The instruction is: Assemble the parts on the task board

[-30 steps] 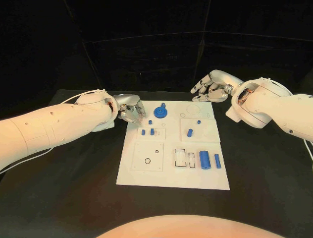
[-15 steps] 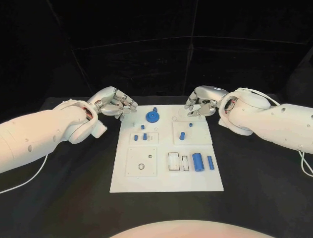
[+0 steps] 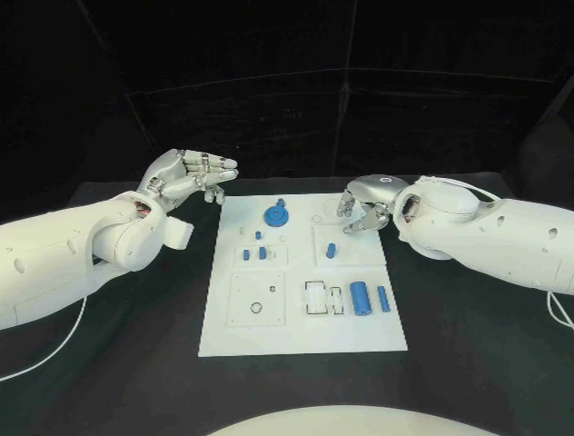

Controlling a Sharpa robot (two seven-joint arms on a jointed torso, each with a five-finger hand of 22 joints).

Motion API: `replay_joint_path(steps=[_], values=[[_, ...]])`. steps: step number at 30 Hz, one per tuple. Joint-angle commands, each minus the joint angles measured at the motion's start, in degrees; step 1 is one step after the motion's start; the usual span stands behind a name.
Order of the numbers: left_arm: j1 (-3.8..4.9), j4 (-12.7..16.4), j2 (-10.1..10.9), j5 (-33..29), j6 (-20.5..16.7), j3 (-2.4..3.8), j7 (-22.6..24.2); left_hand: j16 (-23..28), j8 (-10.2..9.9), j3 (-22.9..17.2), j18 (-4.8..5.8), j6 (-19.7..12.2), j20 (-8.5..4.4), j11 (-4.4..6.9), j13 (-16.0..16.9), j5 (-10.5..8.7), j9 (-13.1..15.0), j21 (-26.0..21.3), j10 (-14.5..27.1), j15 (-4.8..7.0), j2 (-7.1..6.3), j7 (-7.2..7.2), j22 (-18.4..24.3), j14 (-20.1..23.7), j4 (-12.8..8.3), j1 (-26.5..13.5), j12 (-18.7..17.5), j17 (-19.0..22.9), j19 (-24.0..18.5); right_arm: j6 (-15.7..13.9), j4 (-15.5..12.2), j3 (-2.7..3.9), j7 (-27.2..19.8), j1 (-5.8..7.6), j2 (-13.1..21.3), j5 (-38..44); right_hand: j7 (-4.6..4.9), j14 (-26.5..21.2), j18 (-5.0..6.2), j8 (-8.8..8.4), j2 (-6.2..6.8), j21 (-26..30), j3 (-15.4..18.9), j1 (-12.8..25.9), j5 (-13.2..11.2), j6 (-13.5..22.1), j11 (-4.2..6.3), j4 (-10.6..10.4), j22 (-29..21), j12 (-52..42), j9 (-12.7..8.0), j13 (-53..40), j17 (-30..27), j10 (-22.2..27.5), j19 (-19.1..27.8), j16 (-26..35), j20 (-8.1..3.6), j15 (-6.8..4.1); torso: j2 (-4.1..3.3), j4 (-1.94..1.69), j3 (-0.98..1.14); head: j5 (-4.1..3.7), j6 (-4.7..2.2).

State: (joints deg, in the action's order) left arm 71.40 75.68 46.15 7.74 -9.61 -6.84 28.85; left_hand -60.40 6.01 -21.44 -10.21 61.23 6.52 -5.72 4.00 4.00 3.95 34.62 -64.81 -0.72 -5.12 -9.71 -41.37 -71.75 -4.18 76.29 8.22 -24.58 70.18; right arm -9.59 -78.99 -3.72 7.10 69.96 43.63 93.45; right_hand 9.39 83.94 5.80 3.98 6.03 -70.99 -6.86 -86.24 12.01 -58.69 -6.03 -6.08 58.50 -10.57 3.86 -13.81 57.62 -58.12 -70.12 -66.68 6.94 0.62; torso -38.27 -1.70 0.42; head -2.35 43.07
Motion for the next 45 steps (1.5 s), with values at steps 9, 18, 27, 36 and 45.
replay_joint_path(steps=[9, 18, 27, 36, 45], values=[[0.06, 1.0, 0.5, -4.6, 0.5, 0.03, 2.9, 0.4, 0.3, 0.1, -0.31, 0.4, -0.09, 0.00, 0.0, 0.30, 0.0, -0.4, -0.3, 0.01, 0.47, -0.01, 0.2, 0.6, 0.4, 0.0, 0.3, 0.3, -0.5, 4.4, 0.4, 0.02, 1.3, -0.17, -0.5, 3.0, 0.29, 0.1, 1.01, 0.00, 0.25, 0.4, -0.7, 0.0, -0.3, -0.1, -0.04, 0.2, -0.1, 0.1, 0.0, 0.8, 0.1, 0.0, 0.3, 0.3, 0.12, 0.39, -0.04, 0.08, 0.01, 0.31, 0.41], [0.06, 0.9, 0.6, -4.7, 0.2, 0.03, 2.8, 0.5, 0.3, 0.2, -0.31, 0.4, -0.09, 0.00, 0.0, 0.30, 0.0, -0.5, -0.3, 0.01, 0.47, -0.01, 0.2, 0.7, 0.4, 0.0, 0.3, 0.5, -0.5, 5.5, 0.5, 0.01, 1.1, -0.39, -0.9, 3.0, -0.22, 0.5, 0.54, 0.55, -0.75, -1.2, -4.2, -0.7, -2.8, -2.3, 0.43, 0.7, 2.3, 0.0, 0.2, 3.3, 1.2, -2.4, -1.5, -0.7, -0.16, -0.03, 0.01, 0.06, 0.03, 0.31, 0.60], [0.07, 1.0, 0.8, -4.7, 0.0, 0.03, 2.5, 0.6, 0.3, 0.2, -0.31, 0.3, -0.10, 0.01, 0.0, 0.31, 0.0, -0.5, -0.3, 0.02, 0.49, -0.01, 0.2, 0.7, 0.4, 0.1, 0.3, 0.6, -0.5, 6.8, 0.8, 0.01, 0.9, -0.69, -1.5, 3.0, -0.62, 1.3, -0.15, 0.75, -1.08, -3.4, -8.8, -0.7, -3.4, -4.2, 0.93, 1.2, 5.7, 0.5, 0.3, 5.6, 3.7, -5.0, -3.8, -2.7, -0.54, -0.43, 0.00, 0.08, 0.05, 0.30, 0.69], [0.07, 0.9, 0.8, -4.7, -0.1, 0.04, 2.3, 0.6, 0.3, 0.1, -0.31, 0.3, -0.11, 0.01, 0.0, 0.31, 0.0, -0.6, -0.3, 0.02, 0.50, 0.00, 0.3, 0.8, 0.4, 0.1, 0.4, 0.6, -0.5, 8.1, 1.1, 0.01, 1.6, -0.96, -1.9, 3.3, -0.85, 1.5, -0.82, 0.67, -0.88, -5.9, -13.6, 0.1, -4.7, -5.6, 1.27, 2.4, 9.2, 1.2, 0.2, 7.3, 3.5, -7.2, -5.8, -3.3, -0.84, -0.70, 0.00, 0.05, 0.03, 0.24, 0.89], [0.07, 0.8, 0.8, -4.7, -0.2, 0.04, 2.1, 0.6, 0.4, 0.1, -0.31, 0.2, -0.12, 0.02, 0.0, 0.33, 0.0, -0.6, -0.2, 0.04, 0.53, -0.01, 0.3, 0.8, 0.3, 0.3, 0.4, 0.6, -0.5, 5.4, 0.8, 0.02, 3.1, -1.13, -1.8, 5.0, -1.04, 1.7, -1.47, 0.94, -1.86, -8.2, -18.0, -0.7, -5.1, -7.1, 1.66, 4.9, 12.6, 1.0, 0.4, 8.0, 3.9, -9.4, -7.7, -4.1, -1.18, -1.08, 0.06, 0.06, 0.07, 0.26, 1.11]])
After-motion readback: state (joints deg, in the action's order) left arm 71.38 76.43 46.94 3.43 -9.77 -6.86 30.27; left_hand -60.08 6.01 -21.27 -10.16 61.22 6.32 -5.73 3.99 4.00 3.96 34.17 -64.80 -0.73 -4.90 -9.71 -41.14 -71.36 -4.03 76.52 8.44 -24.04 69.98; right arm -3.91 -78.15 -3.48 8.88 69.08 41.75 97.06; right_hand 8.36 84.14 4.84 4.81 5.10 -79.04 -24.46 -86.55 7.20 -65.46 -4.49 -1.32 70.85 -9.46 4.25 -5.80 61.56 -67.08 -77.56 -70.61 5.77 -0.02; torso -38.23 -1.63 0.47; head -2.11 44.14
